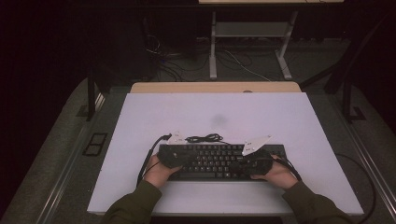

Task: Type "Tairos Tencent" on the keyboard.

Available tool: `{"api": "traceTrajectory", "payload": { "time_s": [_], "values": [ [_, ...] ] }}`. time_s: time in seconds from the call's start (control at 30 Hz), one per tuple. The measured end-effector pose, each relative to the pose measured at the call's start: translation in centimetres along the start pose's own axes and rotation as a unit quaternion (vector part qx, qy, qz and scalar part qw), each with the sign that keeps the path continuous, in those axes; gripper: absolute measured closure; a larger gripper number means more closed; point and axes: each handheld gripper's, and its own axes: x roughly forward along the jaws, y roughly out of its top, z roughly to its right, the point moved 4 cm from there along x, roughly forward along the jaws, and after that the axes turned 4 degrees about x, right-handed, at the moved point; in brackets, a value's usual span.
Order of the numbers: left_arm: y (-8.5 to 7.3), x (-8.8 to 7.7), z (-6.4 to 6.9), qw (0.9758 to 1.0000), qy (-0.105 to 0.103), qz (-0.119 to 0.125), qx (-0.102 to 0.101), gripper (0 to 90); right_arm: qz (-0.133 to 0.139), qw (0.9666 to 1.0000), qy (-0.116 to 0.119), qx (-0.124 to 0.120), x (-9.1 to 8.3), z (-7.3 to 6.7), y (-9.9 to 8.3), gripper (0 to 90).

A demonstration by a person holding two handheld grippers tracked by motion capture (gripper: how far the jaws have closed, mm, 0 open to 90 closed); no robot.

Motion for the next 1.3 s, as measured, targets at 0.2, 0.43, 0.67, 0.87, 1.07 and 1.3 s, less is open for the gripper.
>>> {"api": "traceTrajectory", "payload": {
  "time_s": [0.2, 0.43, 0.67, 0.87, 1.07, 1.3],
  "values": [
    [0.2, -0.4, -0.1, 0.9998, 0.000, 0.015, -0.009, 88.7, 0.000, 1.0000, 0.000, 0.000, 0.0, 0.0, 0.0, 89.7],
    [0.3, -0.7, -0.3, 0.9994, 0.012, 0.029, -0.017, 70.1, 0.000, 1.0000, 0.000, 0.000, 0.0, 0.0, 0.0, 89.7],
    [0.4, -0.8, -0.5, 0.9983, 0.029, 0.044, -0.025, 33.8, 0.000, 1.0000, 0.000, 0.001, 0.0, 0.0, 0.0, 89.7],
    [0.4, -0.8, -0.6, 0.9980, 0.033, 0.049, -0.022, 25.3, 0.012, 0.9999, 0.006, 0.004, -0.2, 0.0, 0.2, 89.7],
    [0.4, -0.8, -0.5, 0.9978, 0.030, 0.057, -0.015, 19.4, 0.043, 0.9989, 0.010, 0.014, -1.0, 0.3, 0.6, 89.7],
    [0.1, -1.3, -0.5, 0.9969, 0.029, 0.068, -0.025, 13.7, 0.066, 0.9970, 0.015, 0.036, -1.3, 0.7, 1.0, 75.8]
  ]
}}
